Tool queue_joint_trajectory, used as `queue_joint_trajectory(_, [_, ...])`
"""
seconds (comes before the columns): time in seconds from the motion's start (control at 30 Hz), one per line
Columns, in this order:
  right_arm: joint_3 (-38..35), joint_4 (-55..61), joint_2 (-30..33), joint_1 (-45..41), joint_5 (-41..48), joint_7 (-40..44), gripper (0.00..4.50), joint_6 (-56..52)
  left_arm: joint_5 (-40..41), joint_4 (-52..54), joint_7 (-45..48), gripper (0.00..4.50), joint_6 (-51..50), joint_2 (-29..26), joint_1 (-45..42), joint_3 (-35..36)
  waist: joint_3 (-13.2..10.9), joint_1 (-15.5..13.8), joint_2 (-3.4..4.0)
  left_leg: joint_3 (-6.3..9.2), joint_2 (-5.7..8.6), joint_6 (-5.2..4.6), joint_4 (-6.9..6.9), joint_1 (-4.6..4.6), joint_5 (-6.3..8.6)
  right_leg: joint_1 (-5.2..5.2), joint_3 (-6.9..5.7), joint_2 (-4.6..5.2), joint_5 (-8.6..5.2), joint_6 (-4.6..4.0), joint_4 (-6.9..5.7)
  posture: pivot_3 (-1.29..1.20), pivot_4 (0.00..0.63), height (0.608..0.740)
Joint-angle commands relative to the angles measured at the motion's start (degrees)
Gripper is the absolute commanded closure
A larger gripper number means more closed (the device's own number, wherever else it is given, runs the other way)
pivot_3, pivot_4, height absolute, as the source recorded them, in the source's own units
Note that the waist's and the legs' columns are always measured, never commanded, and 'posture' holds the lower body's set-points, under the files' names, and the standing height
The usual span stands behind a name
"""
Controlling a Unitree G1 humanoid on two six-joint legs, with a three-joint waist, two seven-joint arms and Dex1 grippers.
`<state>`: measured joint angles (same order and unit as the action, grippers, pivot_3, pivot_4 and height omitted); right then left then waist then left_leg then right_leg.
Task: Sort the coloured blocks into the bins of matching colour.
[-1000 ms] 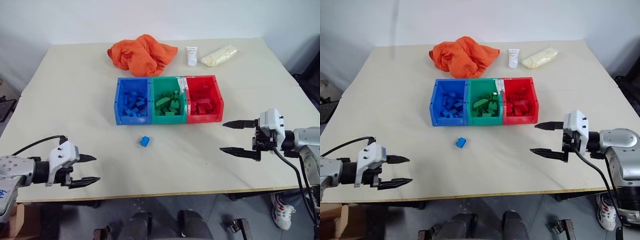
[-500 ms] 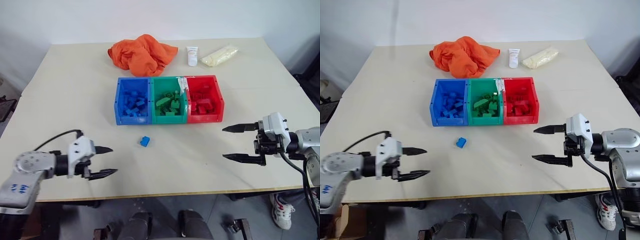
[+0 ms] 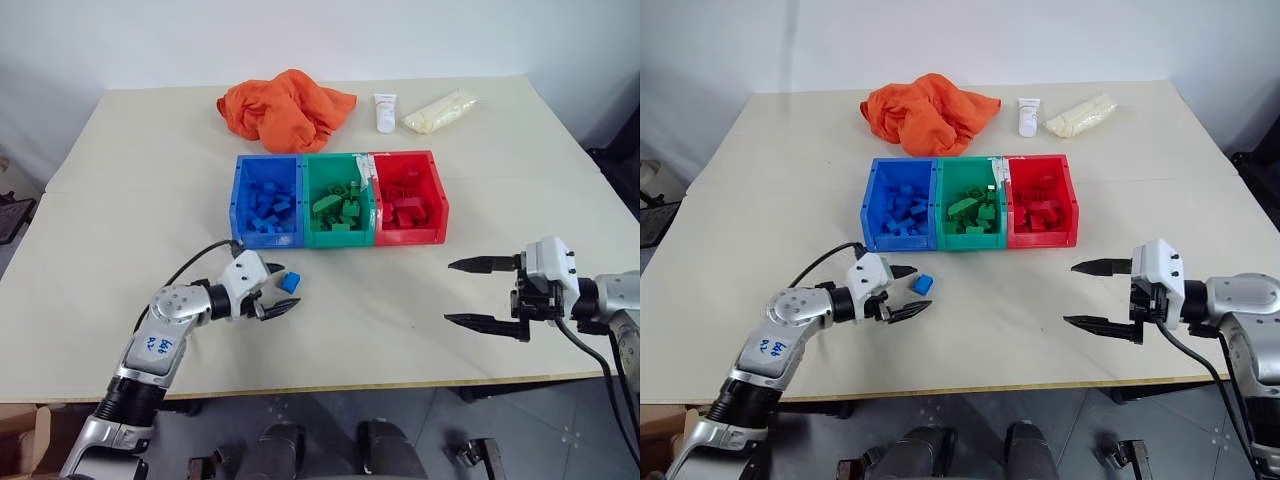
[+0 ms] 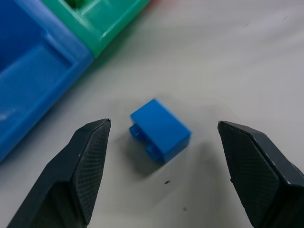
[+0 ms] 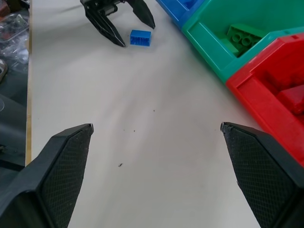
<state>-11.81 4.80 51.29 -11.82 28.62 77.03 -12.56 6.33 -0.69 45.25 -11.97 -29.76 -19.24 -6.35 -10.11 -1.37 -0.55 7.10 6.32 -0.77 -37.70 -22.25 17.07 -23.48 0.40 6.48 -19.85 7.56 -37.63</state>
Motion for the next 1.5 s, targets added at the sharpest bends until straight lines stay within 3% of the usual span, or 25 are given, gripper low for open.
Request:
queue_joint_trajectory(0.03, [-2.3,2.9,0.5,0.8,1.5,-1.2,0.0,-0.3,-1.0,-2.2,0.0,1.06,2.3,0.6,-2.0,-0.8,0.0,-0.1,0.0,0.01,0.0,0.0,-0.05,-0.01,0.0,0.01,-0.01,0.0,0.0,0.0,0.0,0.0,0.15,0.74])
queue_joint_trajectory(0.27, [-2.6,3.3,0.6,1.5,2.0,-2.2,0.0,-0.3,2.1,-2.1,1.6,2.91,1.2,1.8,-3.4,0.1,0.0,-0.1,0.0,0.01,0.01,-0.03,-0.08,-0.02,0.02,0.03,-0.01,0.02,0.01,0.01,-0.01,0.0,0.15,0.74])
queue_joint_trajectory(0.63, [-2.5,3.1,0.8,1.4,2.3,-3.0,0.0,-0.2,6.6,5.2,-1.7,2.92,-5.3,0.1,-9.0,7.1,0.0,-0.1,-0.01,0.02,-0.01,-0.02,-0.1,-0.03,0.02,0.01,-0.01,0.0,0.01,0.01,-0.02,0.0,0.15,0.74])
queue_joint_trajectory(0.93, [-1.3,1.6,0.2,-0.6,1.7,-3.5,0.0,0.1,4.5,-11.5,-6.2,2.92,-1.9,-0.2,-20.9,10.8,0.0,-0.1,-0.02,0.02,0.04,-0.02,-0.16,-0.03,0.02,0.02,-0.04,0.0,0.02,0.03,-0.05,0.0,0.15,0.74])
queue_joint_trajectory(1.23, [-0.8,0.8,-0.1,-1.7,1.5,-3.5,0.0,0.7,7.7,-18.2,0.1,0.18,-0.3,0.4,-26.5,10.5,0.0,0.0,-0.08,0.03,0.03,-0.02,-0.22,-0.1,0.03,-0.01,-0.06,0.0,0.02,0.04,-0.08,0.0,0.15,0.74])
queue_joint_trajectory(1.5, [-0.6,-2.9,0.7,-3.8,0.6,-1.5,0.0,2.5,15.3,-6.3,9.8,0.05,-5.3,-6.0,-18.2,13.3,0.0,0.6,-0.07,0.03,-0.01,0.0,-0.2,-0.09,0.05,-0.07,-0.03,-0.02,0.02,0.04,-0.13,0.0,0.15,0.74])
